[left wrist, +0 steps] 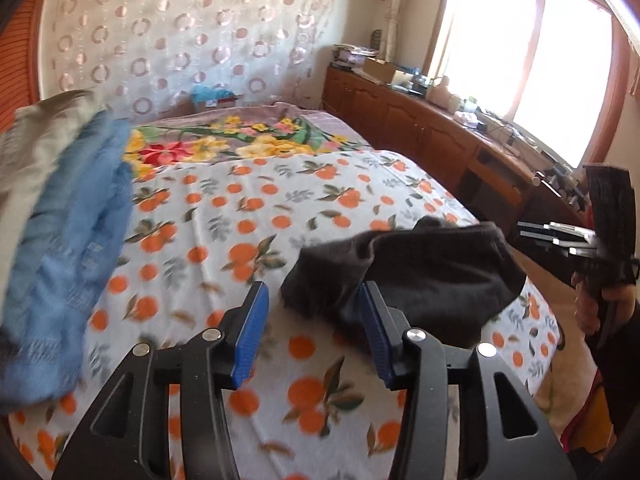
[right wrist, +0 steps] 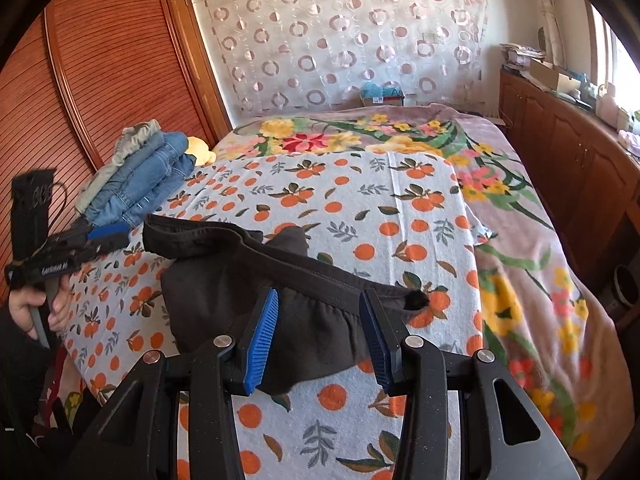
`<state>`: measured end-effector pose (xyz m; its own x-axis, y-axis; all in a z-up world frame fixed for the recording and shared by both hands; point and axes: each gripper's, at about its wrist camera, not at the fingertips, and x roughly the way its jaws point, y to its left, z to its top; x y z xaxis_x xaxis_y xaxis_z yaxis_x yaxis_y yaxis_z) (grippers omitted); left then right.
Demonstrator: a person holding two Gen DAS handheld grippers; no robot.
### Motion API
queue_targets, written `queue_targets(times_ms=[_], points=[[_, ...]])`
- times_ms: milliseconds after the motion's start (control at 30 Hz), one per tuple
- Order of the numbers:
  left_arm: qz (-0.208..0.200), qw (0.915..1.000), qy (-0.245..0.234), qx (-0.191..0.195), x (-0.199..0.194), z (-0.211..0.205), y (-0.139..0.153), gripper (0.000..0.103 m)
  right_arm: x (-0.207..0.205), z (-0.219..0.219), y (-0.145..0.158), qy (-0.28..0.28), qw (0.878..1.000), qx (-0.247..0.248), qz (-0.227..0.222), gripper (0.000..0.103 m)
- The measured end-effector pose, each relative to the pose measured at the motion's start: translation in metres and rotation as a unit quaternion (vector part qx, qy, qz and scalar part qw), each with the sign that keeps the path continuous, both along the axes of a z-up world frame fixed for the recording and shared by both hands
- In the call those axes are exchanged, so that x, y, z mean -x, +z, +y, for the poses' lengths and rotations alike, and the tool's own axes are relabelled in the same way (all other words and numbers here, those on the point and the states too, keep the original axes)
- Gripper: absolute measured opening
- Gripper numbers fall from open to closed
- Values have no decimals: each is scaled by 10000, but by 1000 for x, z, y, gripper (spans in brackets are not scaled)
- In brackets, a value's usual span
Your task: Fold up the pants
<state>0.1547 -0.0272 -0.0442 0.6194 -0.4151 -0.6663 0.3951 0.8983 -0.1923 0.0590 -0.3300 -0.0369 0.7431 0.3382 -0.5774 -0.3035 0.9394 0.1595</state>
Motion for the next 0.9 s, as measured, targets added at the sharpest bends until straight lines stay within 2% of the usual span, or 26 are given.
queue_targets(times_ms=[200, 233, 267, 300, 367, 533, 700, 900], points=[[420, 9987, -274, -47, -30, -25, -15, 48, 2, -6, -2, -117, 9999, 3, 39, 44], [436, 9986, -304, -7, -30, -27, -17, 46, 3, -8, -2, -137, 9999, -4, 42, 44], [375, 9986, -379, 48, -27, -28, -16, 31, 5, -8, -3, -140, 9999, -8, 40, 44], [335, 9986, -406, 28, -25, -28, -16, 23, 6, -9, -3, -148, 9999, -13, 41, 44], [225, 9988, -420, -97, -14, -29, -11, 14, 8, -10, -5, -157, 9999, -24, 51, 44], [-121, 9987, -466, -155, 35, -13, 7, 12, 14, -8, -7, -181, 9998, -16, 29, 44], [-228, 9991, -336, -104, 78, 13, 15, 12, 26, -8, -3, -180, 9998, -79, -88, 44], [-164, 9994, -156, -247, 115, 37, 1, 12, 38, -9, -4, -178, 9996, -141, -142, 44]])
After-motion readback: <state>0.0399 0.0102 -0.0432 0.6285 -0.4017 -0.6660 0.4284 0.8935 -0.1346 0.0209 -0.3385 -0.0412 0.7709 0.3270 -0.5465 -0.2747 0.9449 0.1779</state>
